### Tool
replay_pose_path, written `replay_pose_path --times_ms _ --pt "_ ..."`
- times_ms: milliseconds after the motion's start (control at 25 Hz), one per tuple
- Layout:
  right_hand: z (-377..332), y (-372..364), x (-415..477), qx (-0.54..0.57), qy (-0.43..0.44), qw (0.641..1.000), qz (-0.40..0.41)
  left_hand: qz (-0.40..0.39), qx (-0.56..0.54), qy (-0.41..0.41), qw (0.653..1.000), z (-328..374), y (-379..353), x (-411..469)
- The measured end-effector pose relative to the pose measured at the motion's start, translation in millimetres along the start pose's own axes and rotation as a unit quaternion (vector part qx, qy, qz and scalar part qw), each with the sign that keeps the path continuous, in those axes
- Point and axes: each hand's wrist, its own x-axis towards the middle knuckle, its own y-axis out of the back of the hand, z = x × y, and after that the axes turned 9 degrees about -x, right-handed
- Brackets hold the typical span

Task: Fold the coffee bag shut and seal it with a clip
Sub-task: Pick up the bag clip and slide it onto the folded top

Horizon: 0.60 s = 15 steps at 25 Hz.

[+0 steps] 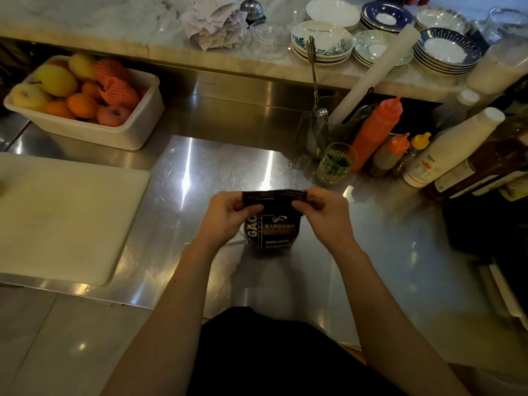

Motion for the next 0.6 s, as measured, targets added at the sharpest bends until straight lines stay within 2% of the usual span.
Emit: replay_pose_path --times_ms 120,280,400,480,600 --pt "-21.4 -6.6 9.3 0.023 0.050 0.998 -0.038 0.034 0.006 -0.035 0.999 15.0 24.1 -1.3" --pt "-25.9 -35.2 22.4 0.065 0.045 0.997 -0.022 0.104 0.008 -0.048 0.993 19.1 67.4 -12.2" --pt "-9.6 -76.2 23.1 -0.011 0.007 0.999 -0.042 0.146 0.014 -0.060 0.987 20.1 101.0 -21.3" --pt "2.4 -102.7 17.3 -0.077 -0.021 0.991 -0.105 0.168 0.023 -0.065 0.983 18.6 123.2 -27.4" --pt "15.7 -133.8 12.5 -0.200 -0.032 0.957 -0.206 0.197 0.030 -0.067 0.978 14.2 153.7 -35.3"
